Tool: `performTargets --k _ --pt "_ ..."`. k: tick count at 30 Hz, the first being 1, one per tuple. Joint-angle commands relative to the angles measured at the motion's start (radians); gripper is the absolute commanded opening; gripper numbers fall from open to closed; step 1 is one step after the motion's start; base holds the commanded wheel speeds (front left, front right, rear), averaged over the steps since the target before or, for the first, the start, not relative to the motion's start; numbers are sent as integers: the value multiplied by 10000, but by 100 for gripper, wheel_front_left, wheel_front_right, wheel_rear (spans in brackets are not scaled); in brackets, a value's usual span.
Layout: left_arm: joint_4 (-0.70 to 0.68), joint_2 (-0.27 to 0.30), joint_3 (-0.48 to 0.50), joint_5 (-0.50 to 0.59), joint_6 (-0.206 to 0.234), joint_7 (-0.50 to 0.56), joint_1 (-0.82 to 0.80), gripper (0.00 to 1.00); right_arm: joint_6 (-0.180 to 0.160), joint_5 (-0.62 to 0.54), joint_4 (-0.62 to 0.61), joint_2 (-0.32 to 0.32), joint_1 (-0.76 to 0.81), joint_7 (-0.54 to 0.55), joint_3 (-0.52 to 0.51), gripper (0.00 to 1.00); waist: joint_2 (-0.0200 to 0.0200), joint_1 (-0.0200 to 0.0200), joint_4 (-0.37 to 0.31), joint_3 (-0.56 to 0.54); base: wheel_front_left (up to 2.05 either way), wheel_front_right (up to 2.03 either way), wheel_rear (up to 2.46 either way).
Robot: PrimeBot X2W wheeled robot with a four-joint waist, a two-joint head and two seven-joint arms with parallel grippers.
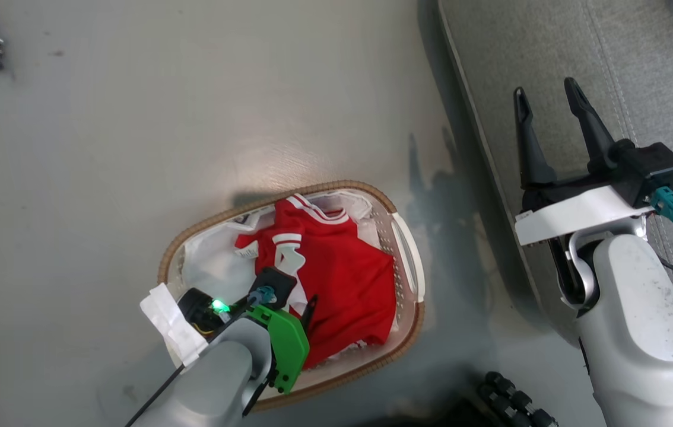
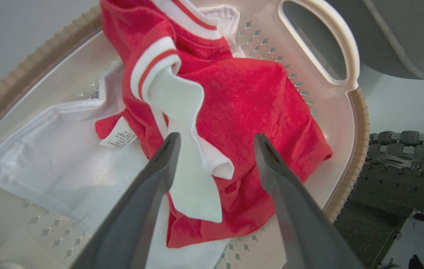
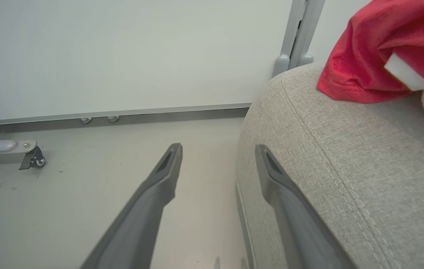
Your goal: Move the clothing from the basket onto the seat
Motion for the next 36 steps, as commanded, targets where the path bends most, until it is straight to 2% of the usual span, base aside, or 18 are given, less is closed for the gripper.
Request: performTargets --k 1,9,10,11,12,13,24,36 --pt "162 73 5 -141 71 49 -251 100 -10 87 -73 -18 -177 -20 37 100 0 -1 -488 779 0 0 0" --pt "1033 65 -46 -534 148 49 -688 100 -10 294 -174 -21 -450 -20 240 100 0 -1 -661 1212 0 0 0" --pt "1116 67 -77 -540 126 52 -731 88 -10 305 -169 -19 -471 -20 254 100 0 -1 -669 1236 0 0 0" --pt "1170 69 -121 -570 85 15 -791 43 -10 292 -157 -19 -485 -20 270 100 0 -1 -675 1259 0 0 0" --pt "1222 67 -127 -642 58 -4 -818 30 -10 279 -139 -19 -484 -20 285 100 0 -1 -679 1268 0 0 0" --pt "1292 69 -143 -685 40 -21 -847 0 -12 289 -114 -21 -479 -20 298 100 0 -1 -678 1268 0 0 0" --pt "1480 64 -320 -961 -40 -803 -763 0 -11 159 155 -23 -146 -20 318 100 0 -1 -326 467 0 0 0" --pt "558 162 -831 -950 -139 -1287 67 0 -11 -468 631 -26 720 -20 34 100 0 -1 608 -1843 0 0 0"
